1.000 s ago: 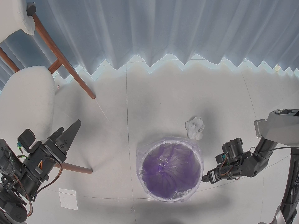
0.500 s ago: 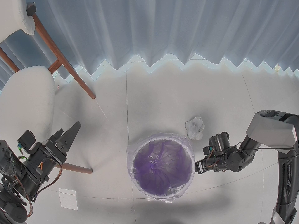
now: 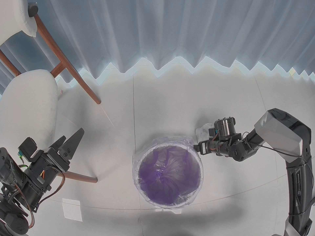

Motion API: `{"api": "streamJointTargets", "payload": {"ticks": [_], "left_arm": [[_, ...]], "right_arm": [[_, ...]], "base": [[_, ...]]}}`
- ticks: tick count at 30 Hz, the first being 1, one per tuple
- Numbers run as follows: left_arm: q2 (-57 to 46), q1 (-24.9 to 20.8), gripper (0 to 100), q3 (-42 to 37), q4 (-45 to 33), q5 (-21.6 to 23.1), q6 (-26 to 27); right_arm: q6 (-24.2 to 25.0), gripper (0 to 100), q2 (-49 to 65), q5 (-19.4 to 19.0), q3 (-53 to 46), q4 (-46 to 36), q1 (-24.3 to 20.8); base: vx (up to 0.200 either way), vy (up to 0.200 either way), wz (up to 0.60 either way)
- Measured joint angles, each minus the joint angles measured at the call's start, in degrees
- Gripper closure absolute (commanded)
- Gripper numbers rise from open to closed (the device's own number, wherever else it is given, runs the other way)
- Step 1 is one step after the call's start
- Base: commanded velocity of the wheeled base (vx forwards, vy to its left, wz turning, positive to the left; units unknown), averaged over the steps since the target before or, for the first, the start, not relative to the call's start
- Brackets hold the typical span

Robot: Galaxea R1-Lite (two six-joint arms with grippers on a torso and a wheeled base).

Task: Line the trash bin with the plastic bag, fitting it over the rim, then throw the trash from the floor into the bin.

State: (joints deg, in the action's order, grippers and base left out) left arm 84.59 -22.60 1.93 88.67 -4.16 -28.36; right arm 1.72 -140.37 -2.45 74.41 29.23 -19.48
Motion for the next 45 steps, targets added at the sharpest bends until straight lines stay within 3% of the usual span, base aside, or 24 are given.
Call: {"api": "streamJointTargets", "payload": {"ticks": [15,29,36,45], "left_arm": [[0.2,0.1,0,-0.9,0.0,0.4,2.1],[3.2,0.2,0,-0.9,0.0,0.1,3.6],[3.8,0.8,0,-0.9,0.0,0.0,3.6],[3.9,1.5,0,-0.9,0.0,0.1,3.7]], "right_arm": [[0.6,0,3.5,4.2,0.5,-2.5,5.9],[0.9,0,-5.8,4.3,13.6,-2.7,8.6],[5.8,0,-6.6,4.0,13.8,-2.9,7.8],[12.5,0,3.3,1.4,4.8,-6.6,3.8]], "base": [[0.0,0.0,0.0],[0.0,0.0,0.0],[0.0,0.0,0.0],[0.0,0.0,0.0]]}}
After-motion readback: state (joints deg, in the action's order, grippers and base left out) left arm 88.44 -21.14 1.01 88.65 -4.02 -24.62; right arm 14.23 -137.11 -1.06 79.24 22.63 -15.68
